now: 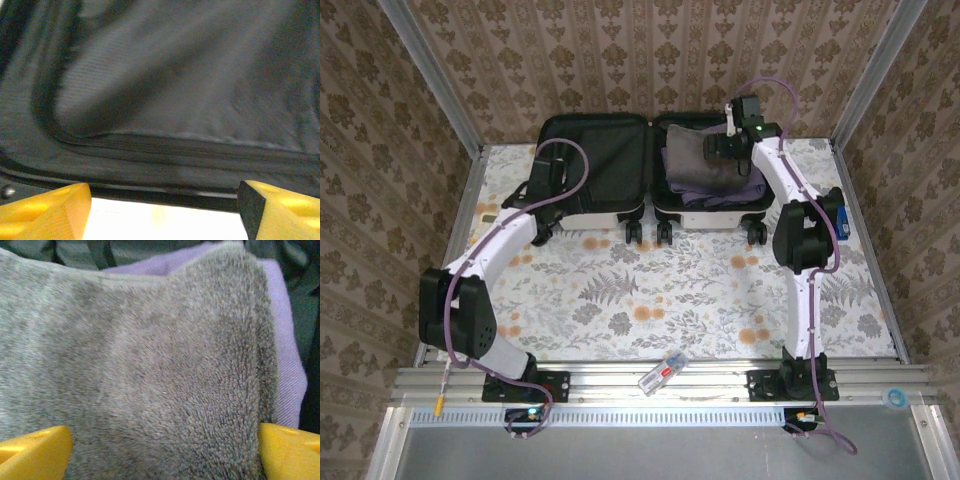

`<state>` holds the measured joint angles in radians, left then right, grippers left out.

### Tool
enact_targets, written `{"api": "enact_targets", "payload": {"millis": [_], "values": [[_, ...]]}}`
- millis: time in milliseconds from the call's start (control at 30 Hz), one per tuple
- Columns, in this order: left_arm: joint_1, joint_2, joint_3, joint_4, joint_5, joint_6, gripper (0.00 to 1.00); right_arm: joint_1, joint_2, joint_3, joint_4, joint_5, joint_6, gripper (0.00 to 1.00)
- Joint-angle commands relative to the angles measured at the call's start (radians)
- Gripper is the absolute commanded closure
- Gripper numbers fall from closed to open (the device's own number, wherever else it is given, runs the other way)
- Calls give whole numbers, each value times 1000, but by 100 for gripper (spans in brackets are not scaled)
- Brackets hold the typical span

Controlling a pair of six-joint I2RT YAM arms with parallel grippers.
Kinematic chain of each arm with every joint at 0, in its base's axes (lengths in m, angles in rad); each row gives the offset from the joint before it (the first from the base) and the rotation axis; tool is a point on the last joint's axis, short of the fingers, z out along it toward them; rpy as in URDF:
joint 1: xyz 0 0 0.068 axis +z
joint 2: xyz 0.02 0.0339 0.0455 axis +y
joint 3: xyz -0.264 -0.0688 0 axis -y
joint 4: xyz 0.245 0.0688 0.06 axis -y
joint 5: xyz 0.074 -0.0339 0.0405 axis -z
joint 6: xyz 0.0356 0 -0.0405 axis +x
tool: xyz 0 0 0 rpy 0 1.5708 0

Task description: Pack the luggage

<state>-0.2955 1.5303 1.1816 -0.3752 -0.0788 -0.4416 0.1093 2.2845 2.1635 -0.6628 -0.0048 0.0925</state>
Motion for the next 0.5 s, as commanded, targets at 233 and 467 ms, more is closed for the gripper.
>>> {"api": "enact_targets", "payload": {"millis": [233,467], "values": [[190,63,89,-23,-16,25,21,-40,-66,-105,40,-173,72,8],[259,167,150,-38,8,61,25,-68,-211,-209,92,-180,71,9]]}}
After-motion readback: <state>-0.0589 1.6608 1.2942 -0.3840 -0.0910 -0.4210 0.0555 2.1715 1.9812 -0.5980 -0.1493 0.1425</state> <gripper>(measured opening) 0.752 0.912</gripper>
